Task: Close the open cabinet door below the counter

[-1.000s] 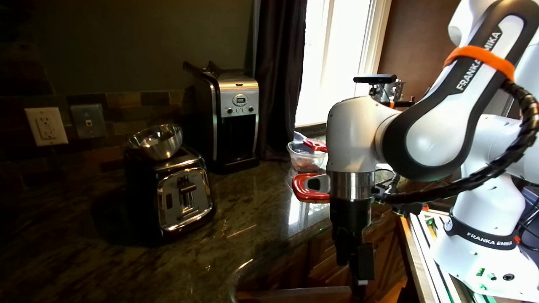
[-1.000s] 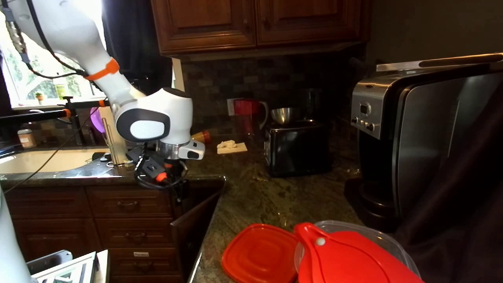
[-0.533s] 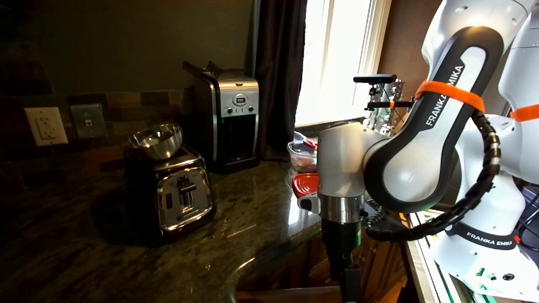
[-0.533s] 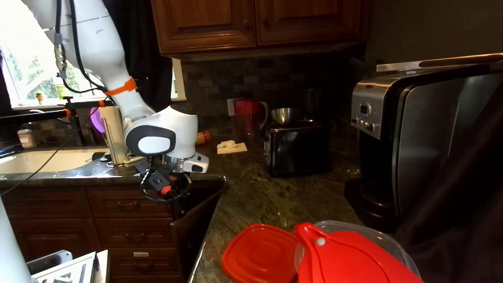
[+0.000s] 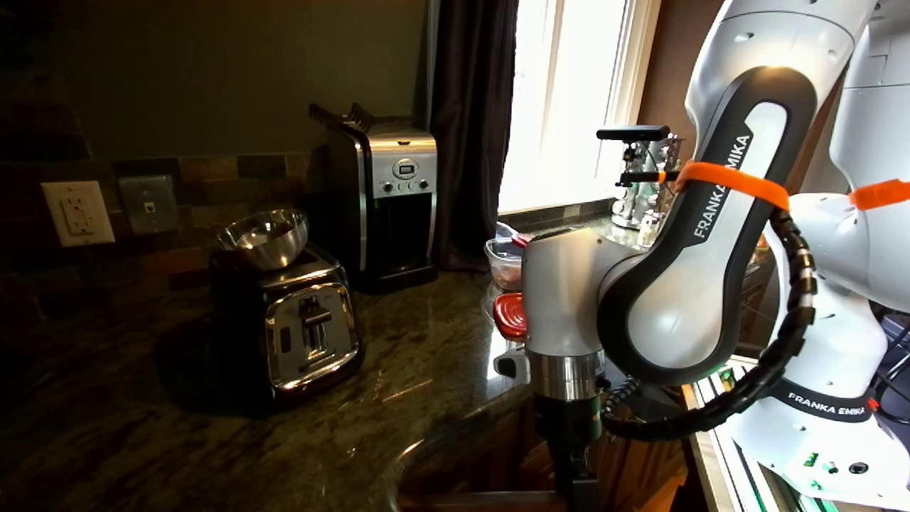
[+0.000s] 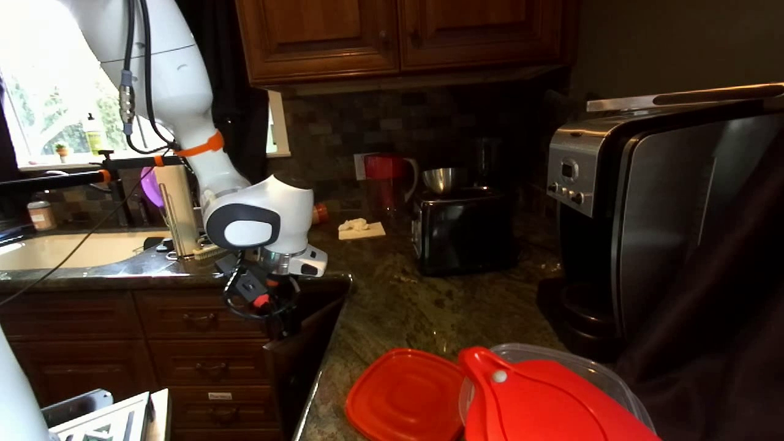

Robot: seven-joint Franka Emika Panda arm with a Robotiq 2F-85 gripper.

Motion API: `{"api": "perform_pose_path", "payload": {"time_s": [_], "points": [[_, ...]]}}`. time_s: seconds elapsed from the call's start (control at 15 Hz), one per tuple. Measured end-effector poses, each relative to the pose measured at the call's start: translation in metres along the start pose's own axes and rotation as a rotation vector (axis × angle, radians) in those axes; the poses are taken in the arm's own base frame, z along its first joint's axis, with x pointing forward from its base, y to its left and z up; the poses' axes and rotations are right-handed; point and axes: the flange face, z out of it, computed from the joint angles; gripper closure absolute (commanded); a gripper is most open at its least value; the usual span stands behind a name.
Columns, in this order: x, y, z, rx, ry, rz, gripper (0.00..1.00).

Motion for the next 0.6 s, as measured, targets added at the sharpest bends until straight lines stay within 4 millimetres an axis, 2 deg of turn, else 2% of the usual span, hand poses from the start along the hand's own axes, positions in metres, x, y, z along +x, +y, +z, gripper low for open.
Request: {"api": "perform_pose_path", "payload": {"time_s": [0.27,0.47,0.6], "points": [[0.0,-0.009,0.0,0.014,0.009,0.008,0.0],[-0.001,-0.022,-0.007,0.014,0.055,0.001,0.0],[-0.006,-0.023,-0.011,0.0,0.069,0.028,0.0]]}}
